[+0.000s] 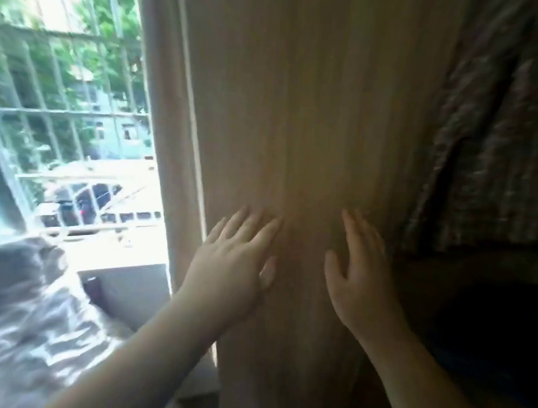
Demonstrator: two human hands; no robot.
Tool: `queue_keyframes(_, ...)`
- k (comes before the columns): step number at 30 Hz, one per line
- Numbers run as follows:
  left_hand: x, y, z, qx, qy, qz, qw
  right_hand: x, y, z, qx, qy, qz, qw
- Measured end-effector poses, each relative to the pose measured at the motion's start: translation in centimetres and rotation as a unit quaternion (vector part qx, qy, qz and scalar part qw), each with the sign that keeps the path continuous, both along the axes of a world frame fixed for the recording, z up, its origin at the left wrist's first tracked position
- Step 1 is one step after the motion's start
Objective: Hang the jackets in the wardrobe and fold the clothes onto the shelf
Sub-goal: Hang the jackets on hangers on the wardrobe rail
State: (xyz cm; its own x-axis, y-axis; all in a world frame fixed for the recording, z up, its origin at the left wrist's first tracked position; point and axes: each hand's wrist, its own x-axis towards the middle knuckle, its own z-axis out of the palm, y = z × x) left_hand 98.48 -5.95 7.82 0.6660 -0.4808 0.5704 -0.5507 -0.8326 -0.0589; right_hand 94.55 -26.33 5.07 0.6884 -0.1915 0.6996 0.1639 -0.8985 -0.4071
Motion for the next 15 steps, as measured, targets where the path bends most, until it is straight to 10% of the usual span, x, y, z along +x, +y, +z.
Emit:
queue_keyframes(6,-9.9,21.0,-14.1,-0.004,0.226,0.231,0.946,-3.3,20.8,-12.4,-0.055,0.211,0.255,0.942)
queue_keyframes(15,-31.4,40.8,-22.7,-0.147,0.335,0.572,0.734,-11.0,48.2,-19.7,-0.231,0.280,0.526,0.769)
